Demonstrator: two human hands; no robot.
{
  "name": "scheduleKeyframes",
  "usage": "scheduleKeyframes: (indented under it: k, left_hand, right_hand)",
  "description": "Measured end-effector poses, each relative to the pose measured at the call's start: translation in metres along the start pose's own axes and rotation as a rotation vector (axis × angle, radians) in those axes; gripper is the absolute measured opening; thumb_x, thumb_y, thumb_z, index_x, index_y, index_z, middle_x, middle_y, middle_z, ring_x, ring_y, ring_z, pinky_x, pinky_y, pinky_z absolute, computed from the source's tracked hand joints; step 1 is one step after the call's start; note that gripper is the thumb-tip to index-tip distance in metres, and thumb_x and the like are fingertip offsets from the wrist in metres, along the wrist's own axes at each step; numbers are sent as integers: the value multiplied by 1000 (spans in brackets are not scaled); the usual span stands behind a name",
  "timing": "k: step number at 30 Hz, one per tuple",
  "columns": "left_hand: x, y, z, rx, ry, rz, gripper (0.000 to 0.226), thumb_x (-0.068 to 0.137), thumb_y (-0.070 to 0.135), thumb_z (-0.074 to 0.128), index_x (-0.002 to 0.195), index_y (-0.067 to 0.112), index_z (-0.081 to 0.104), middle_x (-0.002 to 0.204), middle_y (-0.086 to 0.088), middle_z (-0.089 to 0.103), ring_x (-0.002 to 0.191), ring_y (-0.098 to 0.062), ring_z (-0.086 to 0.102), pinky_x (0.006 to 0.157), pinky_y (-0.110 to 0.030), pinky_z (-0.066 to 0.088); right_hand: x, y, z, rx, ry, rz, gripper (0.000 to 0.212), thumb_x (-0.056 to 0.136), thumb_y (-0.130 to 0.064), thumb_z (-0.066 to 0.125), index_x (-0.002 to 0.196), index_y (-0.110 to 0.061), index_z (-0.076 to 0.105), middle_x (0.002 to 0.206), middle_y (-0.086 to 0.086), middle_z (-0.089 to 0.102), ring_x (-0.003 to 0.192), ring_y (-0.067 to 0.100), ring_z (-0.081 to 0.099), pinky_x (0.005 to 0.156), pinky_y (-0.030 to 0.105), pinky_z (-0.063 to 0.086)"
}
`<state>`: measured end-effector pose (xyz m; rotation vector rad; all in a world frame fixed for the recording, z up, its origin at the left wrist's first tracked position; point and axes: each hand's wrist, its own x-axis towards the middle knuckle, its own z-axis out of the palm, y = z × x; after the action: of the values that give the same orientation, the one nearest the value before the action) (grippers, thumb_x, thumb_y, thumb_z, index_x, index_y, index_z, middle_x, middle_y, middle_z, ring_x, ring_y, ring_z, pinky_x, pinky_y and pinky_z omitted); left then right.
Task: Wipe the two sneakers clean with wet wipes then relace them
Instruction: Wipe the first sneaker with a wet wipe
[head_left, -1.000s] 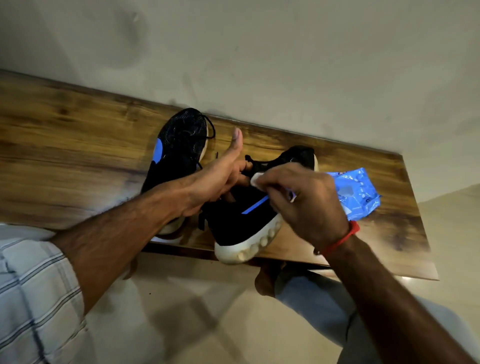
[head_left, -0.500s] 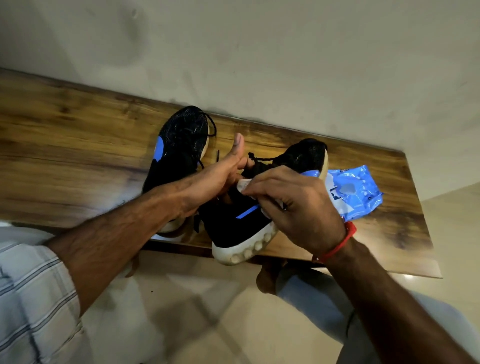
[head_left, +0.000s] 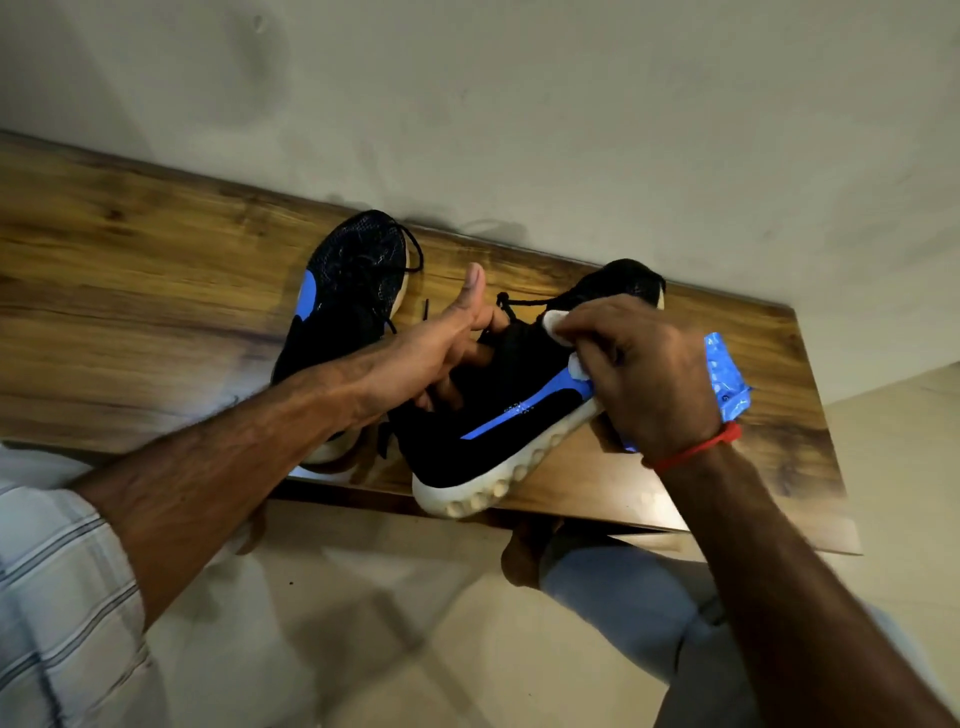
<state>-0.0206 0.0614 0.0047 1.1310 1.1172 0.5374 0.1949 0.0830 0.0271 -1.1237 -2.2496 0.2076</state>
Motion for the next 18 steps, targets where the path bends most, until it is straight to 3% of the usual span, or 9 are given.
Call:
scheduleKeyframes:
  k: [2,4,6,9,12,15,18]
  left_hand:
    - [1,0,0,7,0,16,79,94,73,-1,115,30,61,101,0,76,65,-7,66,52,-23,46]
    - [1,-1,-1,4,43,27,76,95,73,0,107,30,61,85,7,74,65,-3,64,61,-24,49]
    - [1,-4,-4,16,61,36,78,92,79,3,106,29,61,85,6,71,67,-4,62,69,-31,50]
    - [1,-6,-7,55,27,34,81,89,79,2,110,30,62,97,-2,75,67,-11,63,53,-26,43]
    - [3,-5,-4,84,11,63,83,87,81,3,112,27,62,101,-4,74,69,-13,62,51,-25,42]
    - [5,-4,-3,84,29,110,88,91,78,1,103,16,61,89,-2,69,77,-13,62,69,-30,47]
    - [6,-6,-5,110,53,148,87,86,83,4,94,20,63,84,9,66,83,-7,62,82,-35,45]
  right_hand:
    - [-3,-7,1,16,20,15,19,82,5,66,93,-7,76,96,5,74,93,22,69,88,27,51]
    - [-12,-31,12,66,-22,-78,18,84,6,68,95,-6,77,99,5,73,95,20,68,89,27,52]
    - [-16,-36,15,82,-72,-147,19,85,6,68,97,-6,77,101,5,73,98,20,68,89,27,52]
    - [-3,-4,5,-20,-8,-11,22,82,4,64,96,-7,76,99,5,74,96,22,68,90,24,49]
    - [0,-1,-3,-16,45,76,18,84,0,63,93,-9,76,96,4,74,93,15,67,89,17,46]
    - [-12,-38,12,88,33,-14,16,85,5,68,92,-6,76,96,5,73,92,16,69,88,23,51]
    - [-15,-46,20,106,-3,-96,16,86,6,67,96,-4,76,100,7,72,95,20,69,88,26,53]
